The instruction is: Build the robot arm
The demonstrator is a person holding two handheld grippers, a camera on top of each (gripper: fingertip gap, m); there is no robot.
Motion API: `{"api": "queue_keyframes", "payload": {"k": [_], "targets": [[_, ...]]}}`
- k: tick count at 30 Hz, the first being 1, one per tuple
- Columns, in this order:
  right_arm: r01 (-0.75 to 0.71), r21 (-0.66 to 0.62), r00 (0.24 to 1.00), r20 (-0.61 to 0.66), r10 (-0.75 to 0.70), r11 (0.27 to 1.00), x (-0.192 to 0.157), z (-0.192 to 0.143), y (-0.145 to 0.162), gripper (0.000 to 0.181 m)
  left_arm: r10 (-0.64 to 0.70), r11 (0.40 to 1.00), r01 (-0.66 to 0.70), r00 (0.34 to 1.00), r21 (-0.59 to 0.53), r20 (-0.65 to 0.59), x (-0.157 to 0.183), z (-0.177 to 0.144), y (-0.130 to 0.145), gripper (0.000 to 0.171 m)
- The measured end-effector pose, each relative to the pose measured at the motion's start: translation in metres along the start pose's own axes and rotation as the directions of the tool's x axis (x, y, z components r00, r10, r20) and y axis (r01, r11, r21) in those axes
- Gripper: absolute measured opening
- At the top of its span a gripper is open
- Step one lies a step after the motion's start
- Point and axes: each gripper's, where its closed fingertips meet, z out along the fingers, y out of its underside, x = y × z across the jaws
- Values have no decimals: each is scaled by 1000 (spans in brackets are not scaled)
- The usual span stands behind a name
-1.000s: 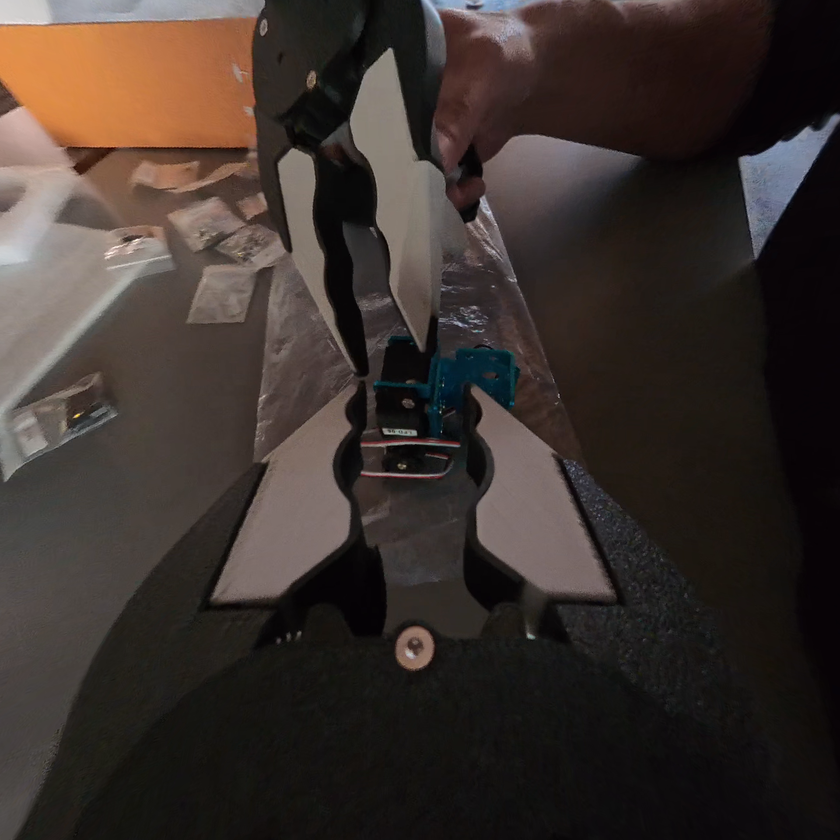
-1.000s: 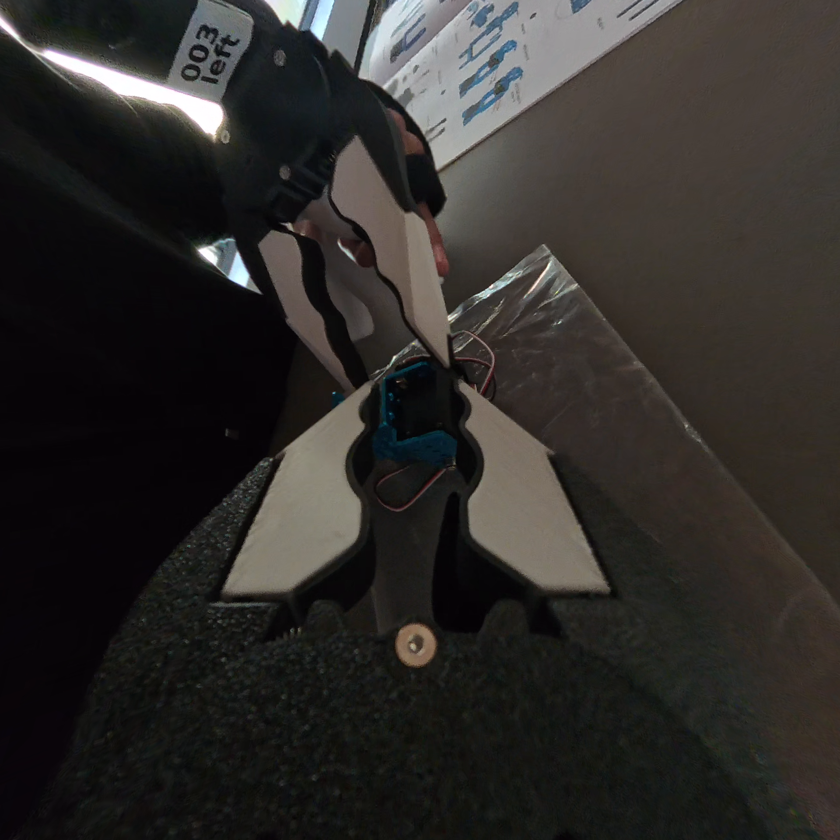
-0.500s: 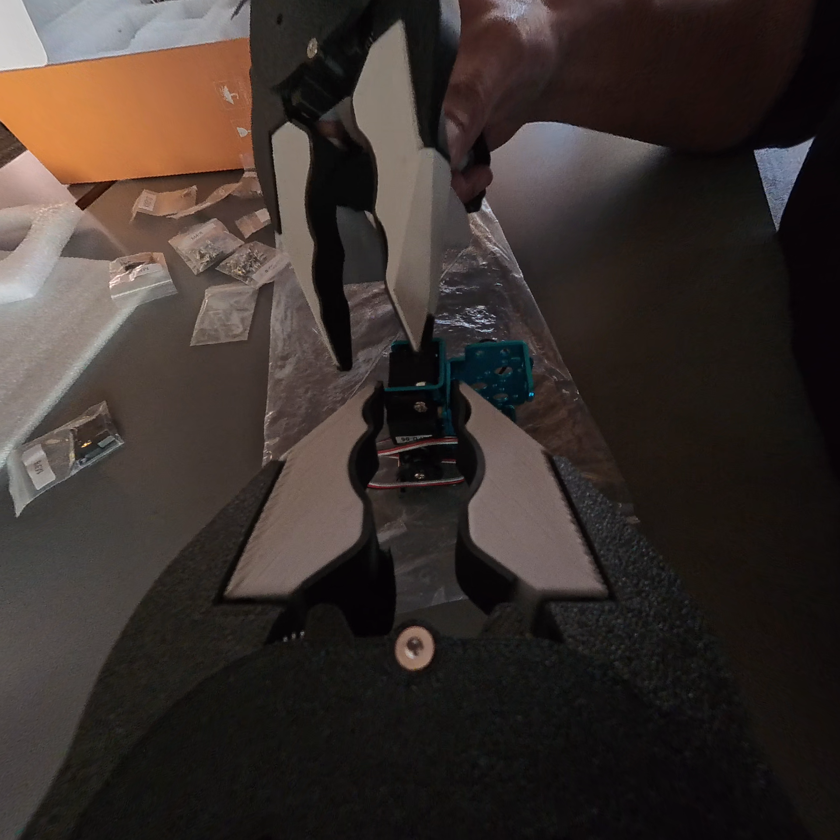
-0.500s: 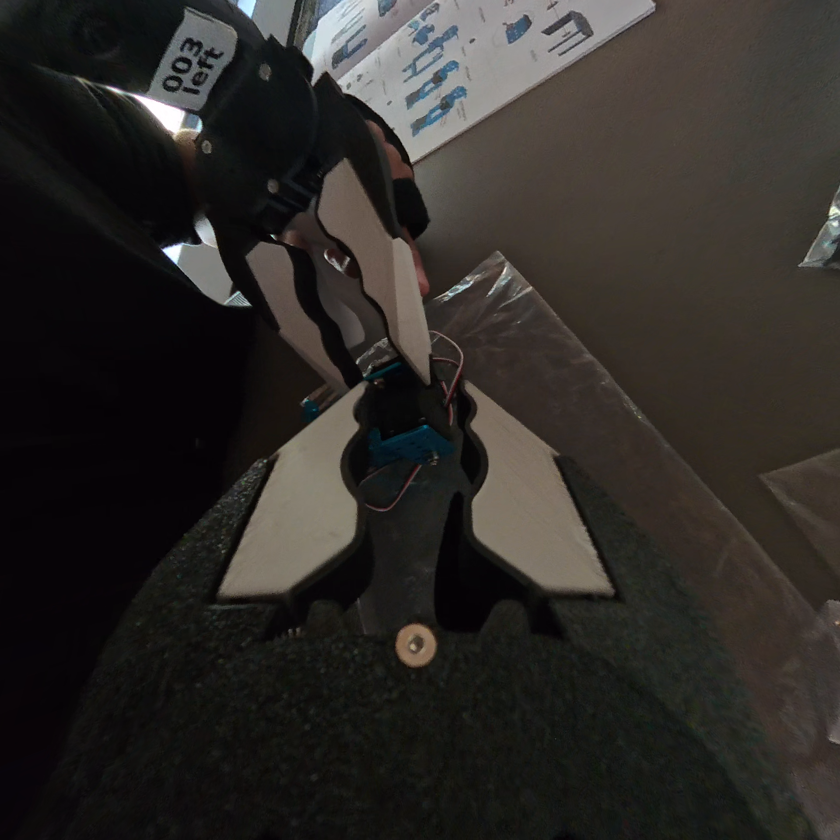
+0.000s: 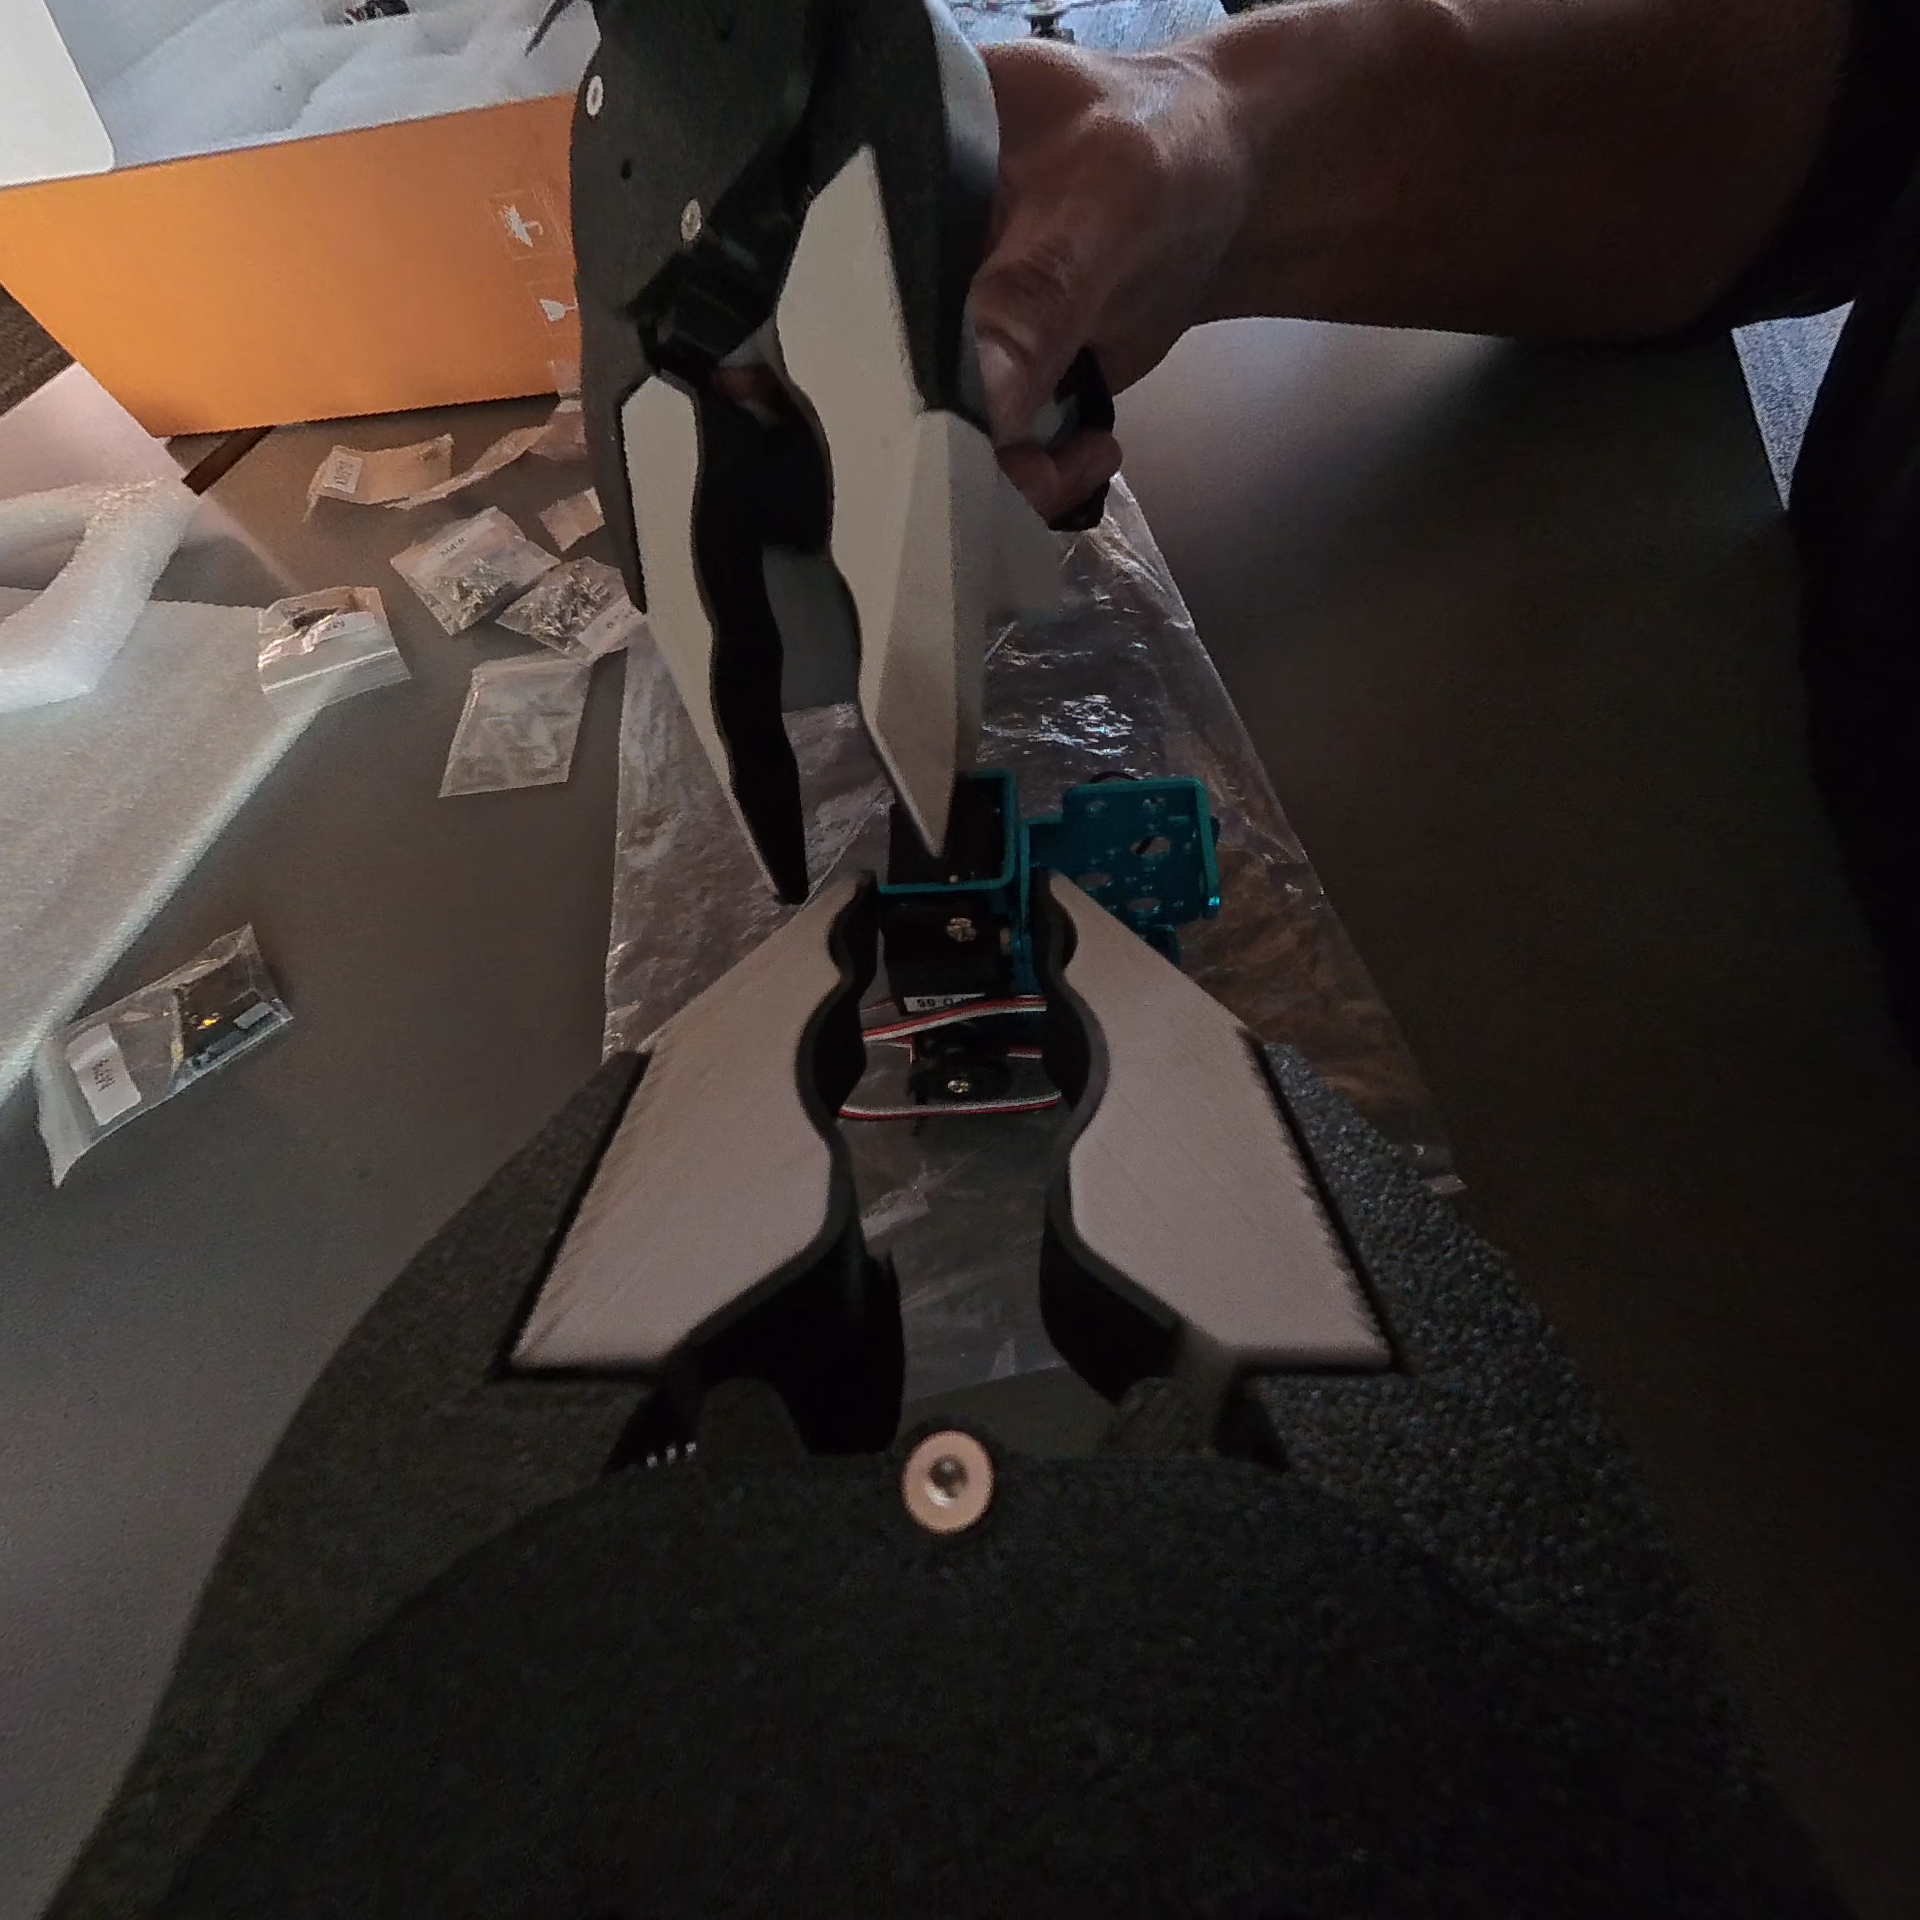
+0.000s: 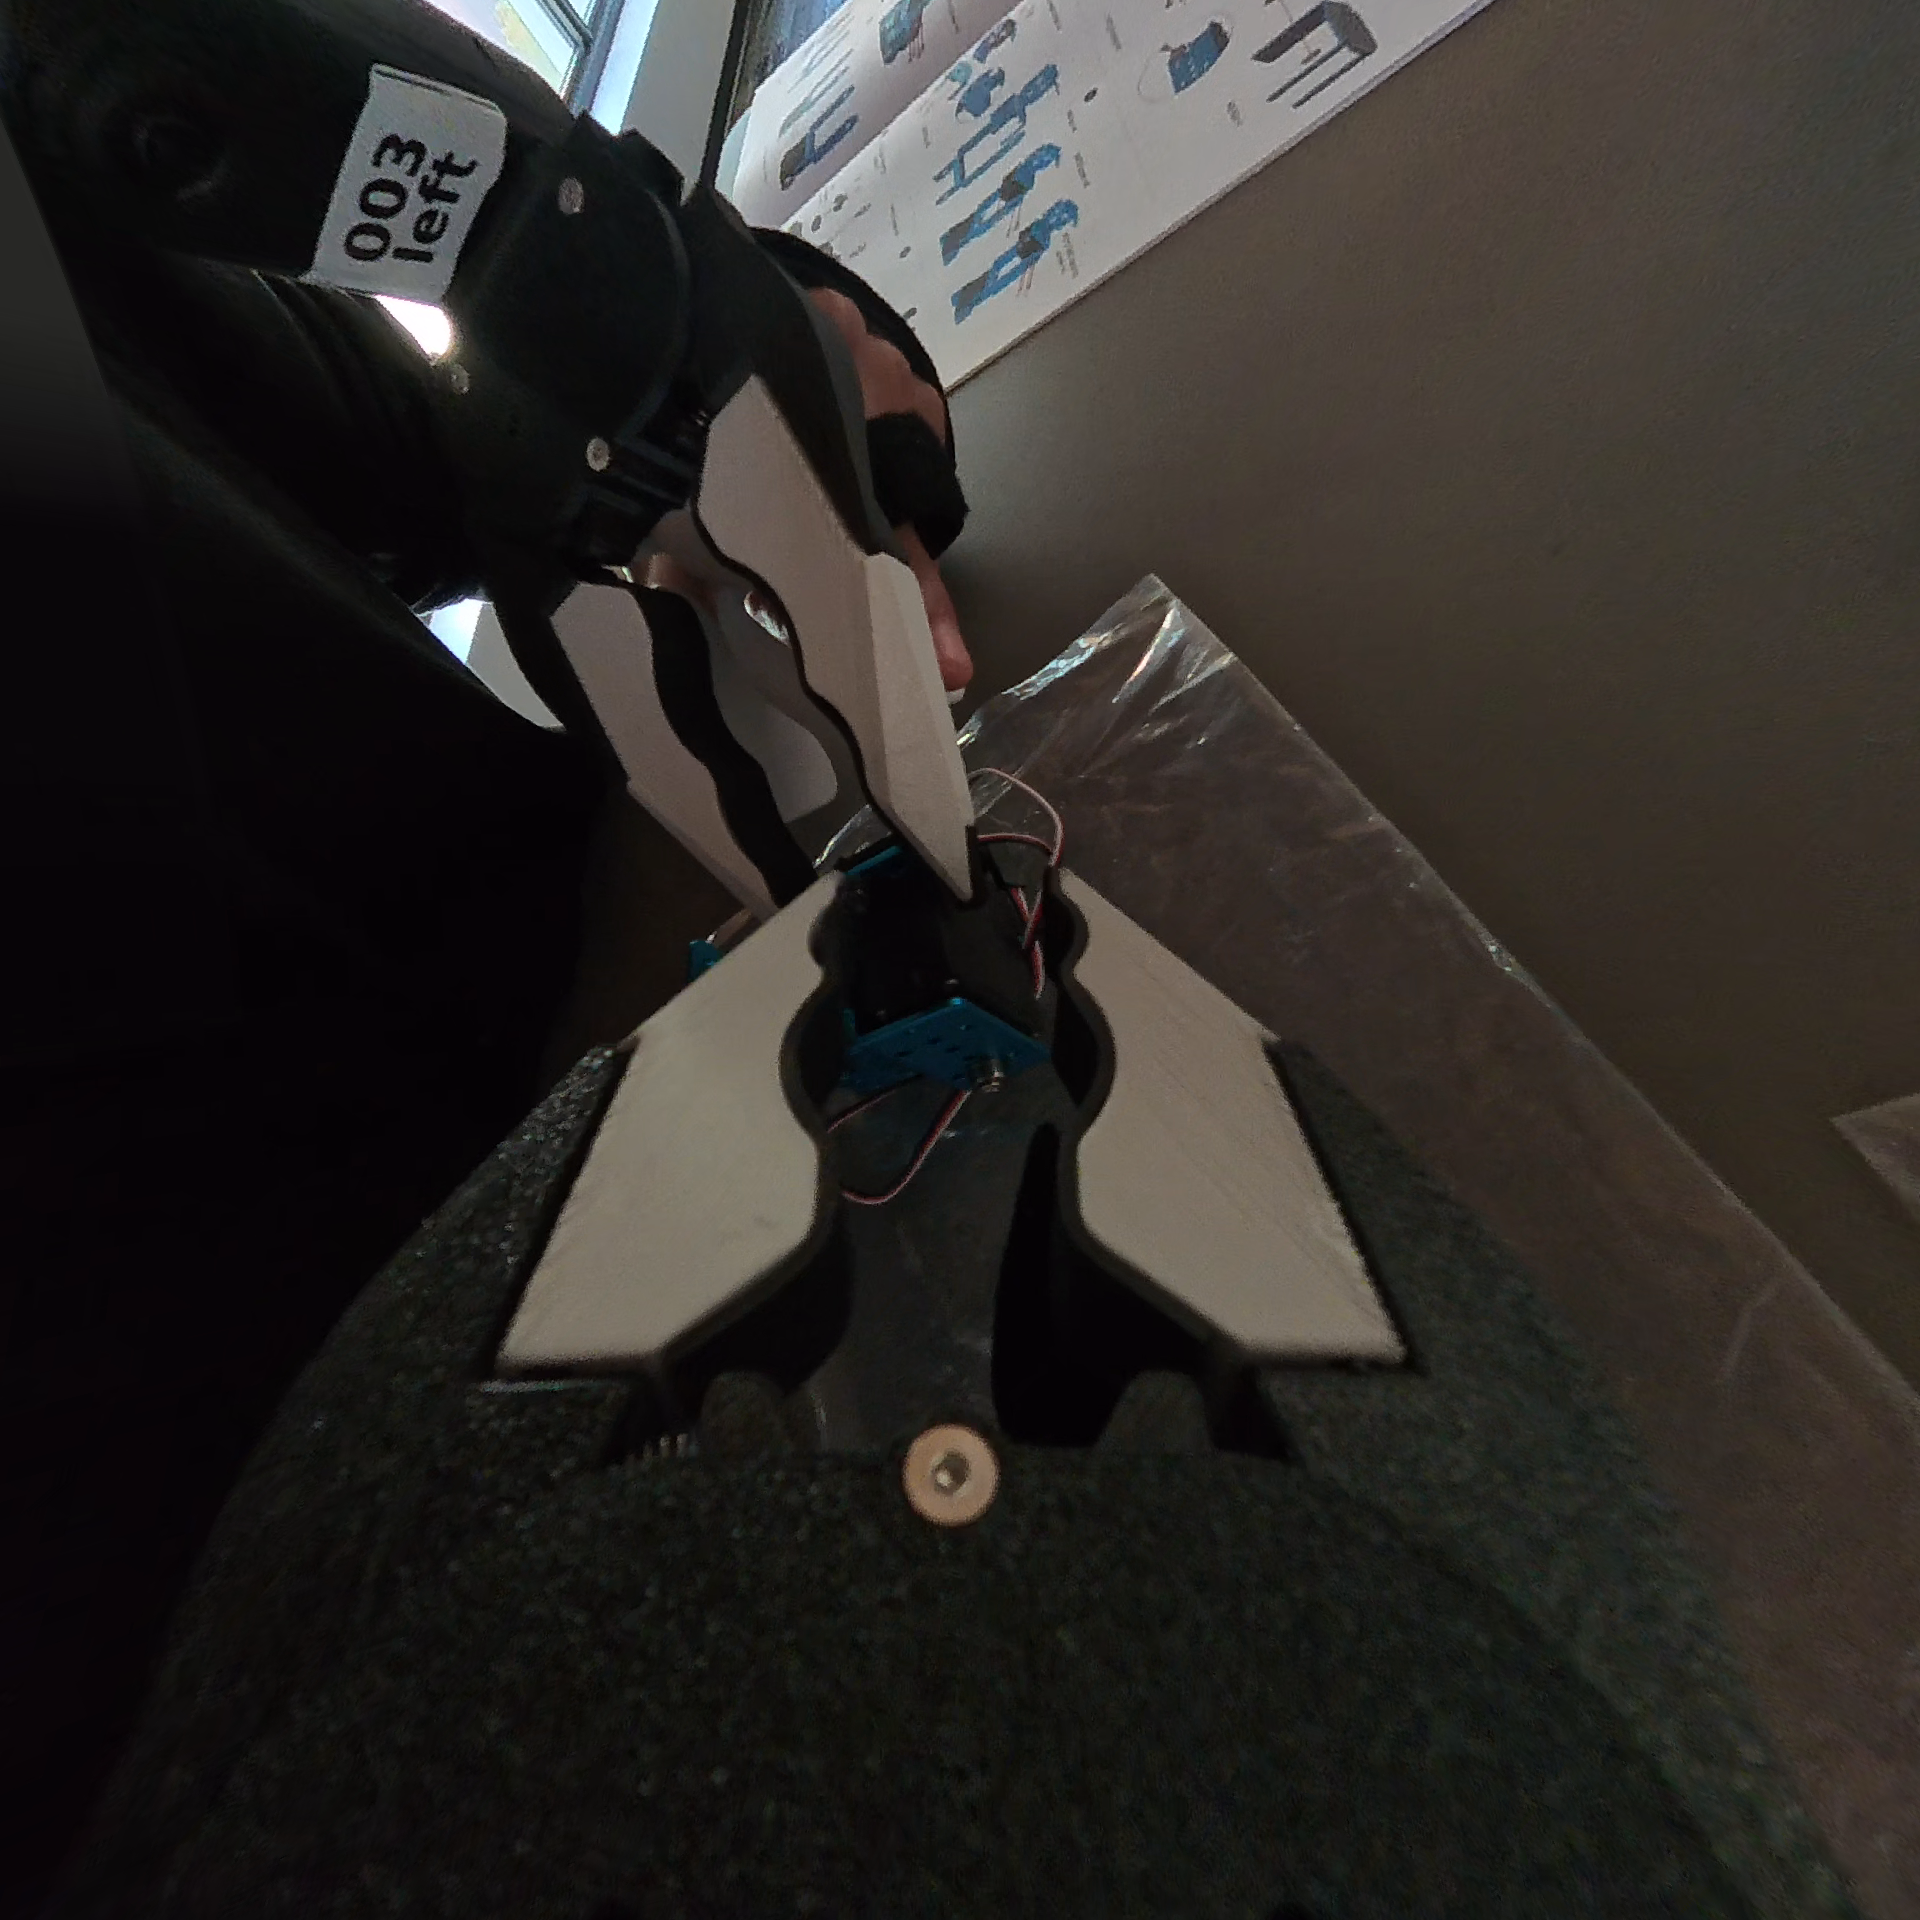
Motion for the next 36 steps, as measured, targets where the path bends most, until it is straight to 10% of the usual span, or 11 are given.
{"api": "queue_keyframes", "payload": {"k": [36], "targets": [[18, -15, 999, -34, -18, 1000, 4, 1, 1, 43, 6, 1000, -6, 1000, -3, 10, 0, 0, 1, 30]]}}
